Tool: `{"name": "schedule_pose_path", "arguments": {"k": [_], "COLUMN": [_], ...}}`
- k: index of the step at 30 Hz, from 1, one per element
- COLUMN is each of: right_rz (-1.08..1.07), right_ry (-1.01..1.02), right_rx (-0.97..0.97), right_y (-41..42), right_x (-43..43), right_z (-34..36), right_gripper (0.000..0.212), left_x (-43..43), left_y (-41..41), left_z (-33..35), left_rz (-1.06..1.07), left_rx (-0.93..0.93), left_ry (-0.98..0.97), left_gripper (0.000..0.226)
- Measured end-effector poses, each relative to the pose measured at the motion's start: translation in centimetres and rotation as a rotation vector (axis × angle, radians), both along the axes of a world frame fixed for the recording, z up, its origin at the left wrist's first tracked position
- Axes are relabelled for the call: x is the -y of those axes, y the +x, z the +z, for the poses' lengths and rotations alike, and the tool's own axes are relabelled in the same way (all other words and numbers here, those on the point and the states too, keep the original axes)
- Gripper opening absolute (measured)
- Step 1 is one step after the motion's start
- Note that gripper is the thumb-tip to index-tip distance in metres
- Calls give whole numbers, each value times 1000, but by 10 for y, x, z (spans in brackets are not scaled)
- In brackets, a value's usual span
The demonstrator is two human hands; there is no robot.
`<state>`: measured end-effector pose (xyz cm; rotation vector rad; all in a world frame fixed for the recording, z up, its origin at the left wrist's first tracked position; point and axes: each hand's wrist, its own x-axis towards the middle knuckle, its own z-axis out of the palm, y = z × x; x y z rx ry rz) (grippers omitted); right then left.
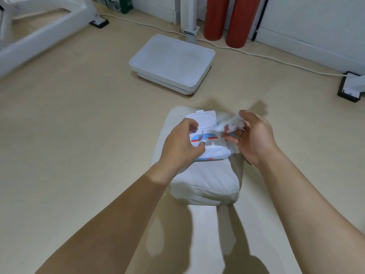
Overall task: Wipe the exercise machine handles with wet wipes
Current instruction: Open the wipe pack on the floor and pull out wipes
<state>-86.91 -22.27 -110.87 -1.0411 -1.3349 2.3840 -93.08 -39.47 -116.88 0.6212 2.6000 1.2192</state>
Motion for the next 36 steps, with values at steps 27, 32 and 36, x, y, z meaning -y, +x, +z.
{"name": "schedule_pose_path", "arguments": {"k": [27,32,36], "right_rz": [449,290,227], "right_ry": [117,70,110], "right_rx": [175,166,231], "right_y": [68,72,87], "right_x": [-13,3,17], "right_z": [48,117,204], "right_gripper": [15,23,13], "left_x": [-5,-8,-2], "left_y": [11,48,80], "left_z": [36,126,248], "left_rz": [-299,-53,33], "left_rx": [-138,475,769], "left_ry": [-584,90,514], "left_gripper": [25,21,20]}}
